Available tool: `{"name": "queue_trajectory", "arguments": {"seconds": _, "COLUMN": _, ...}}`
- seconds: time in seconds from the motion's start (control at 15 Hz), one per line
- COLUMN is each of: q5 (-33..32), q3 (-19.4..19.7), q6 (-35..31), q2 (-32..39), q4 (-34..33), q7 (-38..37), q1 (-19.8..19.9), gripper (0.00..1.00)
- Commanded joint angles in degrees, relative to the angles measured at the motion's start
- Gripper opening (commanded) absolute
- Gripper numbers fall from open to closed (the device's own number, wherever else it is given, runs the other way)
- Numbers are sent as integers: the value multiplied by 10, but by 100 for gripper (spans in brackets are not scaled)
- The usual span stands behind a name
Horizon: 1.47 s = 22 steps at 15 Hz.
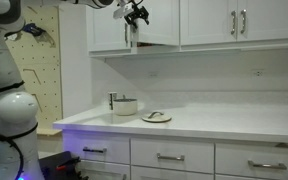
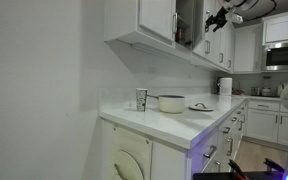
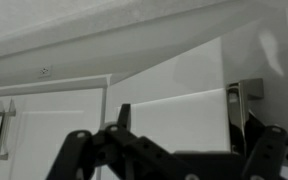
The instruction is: Close the drawer, uncover the pot and put the lid on the mat, and then open the second overhead cabinet door from the left
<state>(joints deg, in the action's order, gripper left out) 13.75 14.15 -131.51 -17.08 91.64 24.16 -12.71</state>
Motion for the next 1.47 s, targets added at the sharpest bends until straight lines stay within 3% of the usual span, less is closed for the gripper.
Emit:
{"name": "queue_trajectory", "arguments": {"seconds": 0.0, "q5": -26, "q3": -1, "q6": 32, "q2": 32, "q4": -17, "q7": -3, "q1": 67, "gripper": 100}}
{"name": "queue_trajectory", "arguments": {"seconds": 0.67, "q5": 56, "q3": 73, "q6": 110, "q2": 56, "q4": -51, "q7": 35, "q1": 122, "gripper": 100}}
{"name": "queue_trajectory", "arguments": {"seconds": 0.73, "q5": 81, "q3": 49, "q6": 92, "q2": 14, "q4": -38, "q7": 33, "q1": 105, "gripper": 100}}
{"name": "queue_trajectory", "arguments": {"seconds": 0.93, "q5": 83, "q3": 66, "q6": 90, "q2": 39, "q4": -60, "q7": 33, "q1": 130, "gripper": 100}}
{"name": "queue_trajectory", "arguments": {"seconds": 1.4, "q5": 79, "q3": 64, "q6": 97, "q2": 40, "q4": -63, "q7": 33, "q1": 131, "gripper": 100}}
